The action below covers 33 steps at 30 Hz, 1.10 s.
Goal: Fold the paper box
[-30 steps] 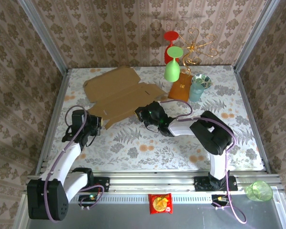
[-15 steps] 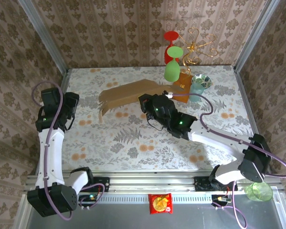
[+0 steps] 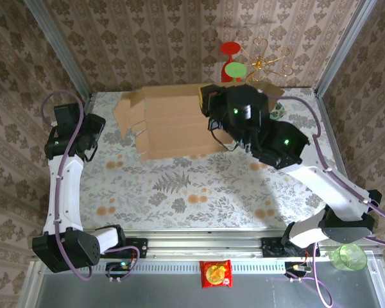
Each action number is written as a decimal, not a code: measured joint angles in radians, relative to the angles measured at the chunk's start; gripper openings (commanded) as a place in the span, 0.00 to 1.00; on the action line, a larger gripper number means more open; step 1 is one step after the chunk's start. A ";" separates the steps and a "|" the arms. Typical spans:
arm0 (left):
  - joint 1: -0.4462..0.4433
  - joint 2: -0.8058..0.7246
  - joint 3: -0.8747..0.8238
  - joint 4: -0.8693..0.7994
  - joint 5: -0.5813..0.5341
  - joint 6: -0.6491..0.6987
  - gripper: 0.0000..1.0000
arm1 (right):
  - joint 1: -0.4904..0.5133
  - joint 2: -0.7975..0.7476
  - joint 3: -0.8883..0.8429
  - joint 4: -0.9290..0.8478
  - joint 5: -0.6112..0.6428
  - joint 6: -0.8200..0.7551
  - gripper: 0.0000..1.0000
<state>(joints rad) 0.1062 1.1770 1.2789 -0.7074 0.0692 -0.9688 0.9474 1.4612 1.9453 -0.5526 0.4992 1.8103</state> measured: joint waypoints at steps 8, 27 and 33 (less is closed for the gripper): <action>-0.056 0.051 0.040 -0.008 0.017 0.008 0.49 | -0.086 0.110 -0.065 0.004 0.011 0.001 0.00; -0.280 0.081 0.043 0.012 0.200 0.089 0.49 | -0.182 0.109 -0.755 0.469 -0.094 0.000 0.00; -0.319 0.154 0.033 0.092 0.277 0.087 0.49 | -0.193 0.081 -0.822 0.530 -0.116 0.001 0.00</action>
<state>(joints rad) -0.2131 1.3315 1.3117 -0.6151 0.3458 -0.8818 0.7540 1.5421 1.1229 -0.0227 0.3832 1.8111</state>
